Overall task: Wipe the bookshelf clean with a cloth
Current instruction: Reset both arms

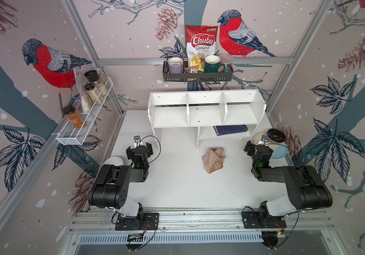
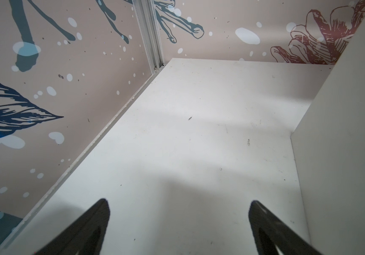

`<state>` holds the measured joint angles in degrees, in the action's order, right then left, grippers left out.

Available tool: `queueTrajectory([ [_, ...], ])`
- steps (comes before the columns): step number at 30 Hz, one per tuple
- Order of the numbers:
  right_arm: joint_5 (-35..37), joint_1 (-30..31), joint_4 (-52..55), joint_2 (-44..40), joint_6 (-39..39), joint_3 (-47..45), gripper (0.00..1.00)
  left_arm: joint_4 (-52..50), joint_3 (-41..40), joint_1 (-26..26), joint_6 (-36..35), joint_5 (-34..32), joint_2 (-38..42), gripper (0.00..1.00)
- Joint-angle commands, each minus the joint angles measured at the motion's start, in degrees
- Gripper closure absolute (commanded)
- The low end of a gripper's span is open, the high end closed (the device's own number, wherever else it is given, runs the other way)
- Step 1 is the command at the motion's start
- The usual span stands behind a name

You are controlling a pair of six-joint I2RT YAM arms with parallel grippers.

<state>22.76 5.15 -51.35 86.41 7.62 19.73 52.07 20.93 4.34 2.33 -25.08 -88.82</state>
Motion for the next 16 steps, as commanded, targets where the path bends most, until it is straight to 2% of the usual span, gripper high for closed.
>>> queueTrajectory([
  [1,0.88,-0.08,-1.06,0.03,-0.59,0.4,0.01,0.93,0.57,0.26,-1.43,0.92,-0.09,0.02],
  [16,-1.31,-0.84,-0.7,-0.1,-0.61,0.44,0.0,0.37,0.95,0.2,-1.81,2.39,-0.13,0.02],
])
